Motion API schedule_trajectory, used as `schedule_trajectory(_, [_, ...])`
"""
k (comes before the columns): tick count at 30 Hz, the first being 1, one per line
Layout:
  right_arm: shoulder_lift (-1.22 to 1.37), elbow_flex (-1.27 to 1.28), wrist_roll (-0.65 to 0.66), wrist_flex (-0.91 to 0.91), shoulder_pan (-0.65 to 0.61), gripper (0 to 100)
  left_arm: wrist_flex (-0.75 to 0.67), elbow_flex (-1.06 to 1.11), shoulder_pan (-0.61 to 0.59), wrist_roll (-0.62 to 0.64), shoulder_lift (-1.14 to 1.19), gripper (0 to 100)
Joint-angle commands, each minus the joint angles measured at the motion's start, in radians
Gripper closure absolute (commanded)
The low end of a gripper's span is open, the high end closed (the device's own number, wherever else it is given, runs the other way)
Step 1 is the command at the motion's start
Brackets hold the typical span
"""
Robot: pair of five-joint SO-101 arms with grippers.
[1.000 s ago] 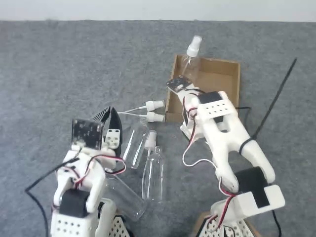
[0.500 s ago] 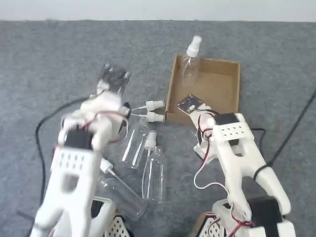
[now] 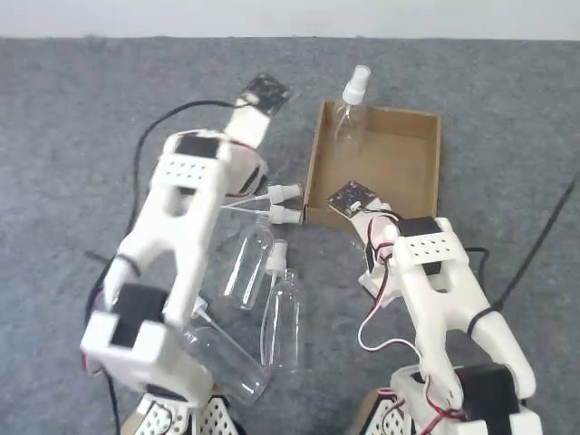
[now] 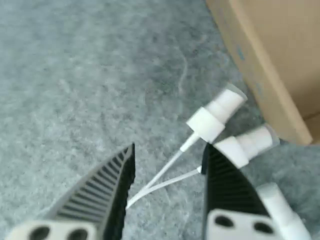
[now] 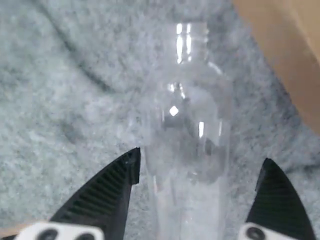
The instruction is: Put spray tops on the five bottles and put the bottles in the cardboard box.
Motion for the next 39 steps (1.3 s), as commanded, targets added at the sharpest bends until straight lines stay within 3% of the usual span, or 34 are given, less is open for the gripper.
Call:
schedule_trajectory(1, [-0.05, -0.003, -0.04, -0.028, 0.004, 68.3, 0.008, -0.119, 0.044, -0.003, 0.069, 80])
schedule_trajectory(15, [-0.044, -0.003, -0.048, -0.035, 0.002, 68.3, 0.014, -0.341, 0.066, -0.003, 0.351, 80])
schedule_trajectory(25, [-0.041, -0.003, -0.048, -0.035, 0.002, 68.2, 0.152, -0.587, 0.04, 0.0, 0.545, 92])
schedule_trajectory(29, [-0.041, -0.003, -0.048, -0.035, 0.005, 68.2, 0.253, -0.667, -0.012, 0.003, 0.568, 99])
schedule_trajectory(35, [-0.051, -0.003, -0.048, -0.033, 0.01, 68.2, 0.483, -0.819, -0.129, 0.034, 0.503, 99])
schedule_trajectory(39, [-0.053, -0.003, -0.04, -0.033, 0.01, 68.1, 0.609, -0.805, -0.206, 0.041, 0.362, 99])
